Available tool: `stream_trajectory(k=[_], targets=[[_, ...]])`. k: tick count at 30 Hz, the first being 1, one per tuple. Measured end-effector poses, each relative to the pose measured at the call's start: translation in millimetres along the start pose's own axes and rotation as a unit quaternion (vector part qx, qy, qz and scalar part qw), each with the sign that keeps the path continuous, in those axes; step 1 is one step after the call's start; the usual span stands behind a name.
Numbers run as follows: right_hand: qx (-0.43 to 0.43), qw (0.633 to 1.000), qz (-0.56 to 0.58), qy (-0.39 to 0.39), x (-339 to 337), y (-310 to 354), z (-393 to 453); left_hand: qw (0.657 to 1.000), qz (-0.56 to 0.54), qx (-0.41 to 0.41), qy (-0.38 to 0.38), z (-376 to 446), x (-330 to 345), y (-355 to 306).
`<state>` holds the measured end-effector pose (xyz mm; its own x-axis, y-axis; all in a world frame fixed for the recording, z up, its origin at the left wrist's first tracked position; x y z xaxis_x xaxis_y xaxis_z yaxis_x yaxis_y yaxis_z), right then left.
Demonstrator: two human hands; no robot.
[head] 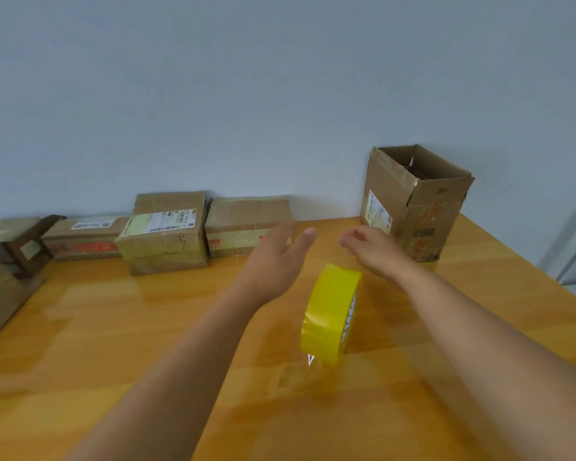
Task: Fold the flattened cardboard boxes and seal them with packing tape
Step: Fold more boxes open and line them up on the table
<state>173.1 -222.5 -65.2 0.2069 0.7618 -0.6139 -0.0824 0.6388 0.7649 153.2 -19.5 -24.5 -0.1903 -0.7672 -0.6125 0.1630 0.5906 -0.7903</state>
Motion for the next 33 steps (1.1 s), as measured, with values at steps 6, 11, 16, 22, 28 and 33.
stream_trajectory(k=[6, 11, 16, 22, 28, 33], targets=[[0.073, 0.985, 0.147, 0.054, 29.8, -2.5, 39.4, 0.968, 0.231, -0.051, -0.081, 61.2, -29.0, 46.1], [0.125, 0.951, 0.274, 0.070, 59.4, -8.4, 66.2, 0.947, 0.309, -0.073, -0.052, 86.5, -24.4, 68.4], [0.166, 0.908, 0.378, 0.067, 84.8, -7.4, 78.0, 0.933, 0.341, -0.050, -0.103, 81.6, -17.9, 76.7], [0.205, 0.878, 0.426, 0.074, 89.4, -11.1, 78.4, 0.920, 0.368, -0.048, -0.125, 52.4, -9.2, 75.8], [0.145, 0.907, 0.382, 0.107, 76.5, -8.2, 61.7, 0.956, 0.278, -0.052, -0.079, 40.0, 13.1, 78.6], [0.109, 0.927, 0.345, 0.097, 53.4, -18.6, 40.5, 0.981, 0.182, -0.064, 0.000, 49.6, 31.5, 75.1]])
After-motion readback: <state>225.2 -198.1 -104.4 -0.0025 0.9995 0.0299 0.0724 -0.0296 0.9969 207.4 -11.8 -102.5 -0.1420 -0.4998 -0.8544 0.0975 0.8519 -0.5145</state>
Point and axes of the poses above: each hand's wrist, its own z-axis towards the middle knuckle, its own x-axis out of the palm, y = z × x, the point moved 4 cm from there along z, towards the middle knuckle, and after that the axes turned 10 degrees about -x, right-handed, at the moved point
